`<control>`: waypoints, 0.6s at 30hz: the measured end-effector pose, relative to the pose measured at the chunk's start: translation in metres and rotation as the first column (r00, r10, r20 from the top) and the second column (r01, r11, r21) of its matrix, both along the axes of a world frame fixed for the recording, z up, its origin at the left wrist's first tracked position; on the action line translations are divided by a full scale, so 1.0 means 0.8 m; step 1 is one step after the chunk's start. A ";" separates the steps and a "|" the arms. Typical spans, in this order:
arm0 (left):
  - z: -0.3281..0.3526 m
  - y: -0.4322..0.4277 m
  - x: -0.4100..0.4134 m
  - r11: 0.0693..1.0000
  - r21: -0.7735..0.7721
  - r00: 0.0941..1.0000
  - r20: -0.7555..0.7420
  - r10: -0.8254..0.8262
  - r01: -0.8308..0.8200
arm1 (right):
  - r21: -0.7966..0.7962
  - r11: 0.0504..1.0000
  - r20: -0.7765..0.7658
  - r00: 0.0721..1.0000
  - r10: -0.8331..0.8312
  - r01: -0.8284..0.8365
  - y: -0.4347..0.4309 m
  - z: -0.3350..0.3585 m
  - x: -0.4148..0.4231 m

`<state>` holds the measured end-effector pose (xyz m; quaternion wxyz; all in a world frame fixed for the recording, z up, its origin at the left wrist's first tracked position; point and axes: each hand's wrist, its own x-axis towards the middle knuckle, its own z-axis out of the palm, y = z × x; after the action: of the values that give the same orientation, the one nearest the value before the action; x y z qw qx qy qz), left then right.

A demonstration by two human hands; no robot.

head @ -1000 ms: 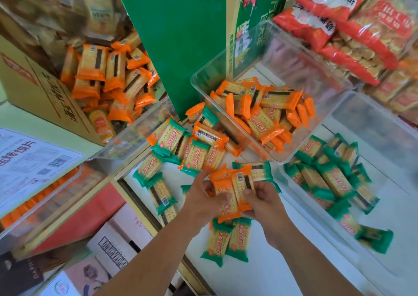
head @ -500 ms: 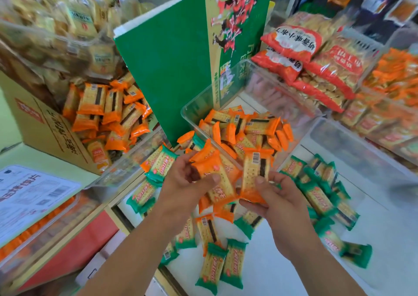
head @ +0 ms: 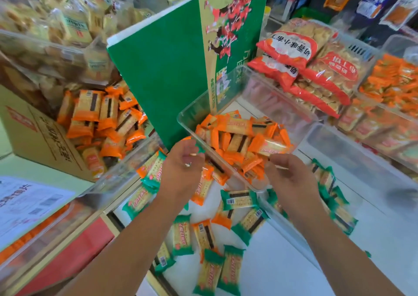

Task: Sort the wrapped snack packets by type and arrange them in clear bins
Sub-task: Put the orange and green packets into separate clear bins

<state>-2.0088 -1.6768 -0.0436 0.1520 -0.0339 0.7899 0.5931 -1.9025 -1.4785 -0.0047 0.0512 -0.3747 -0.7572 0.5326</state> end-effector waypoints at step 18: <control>-0.152 -0.188 0.193 0.826 -0.560 0.988 0.079 0.131 -0.065 | -0.007 0.901 0.384 0.831 0.403 -0.433 -0.142 -0.162 0.142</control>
<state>-1.8546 -1.8268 -0.1651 0.1499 -0.1508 0.9152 0.3423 -1.7893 -1.5920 -0.1344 -0.1974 -0.2925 -0.8370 0.4181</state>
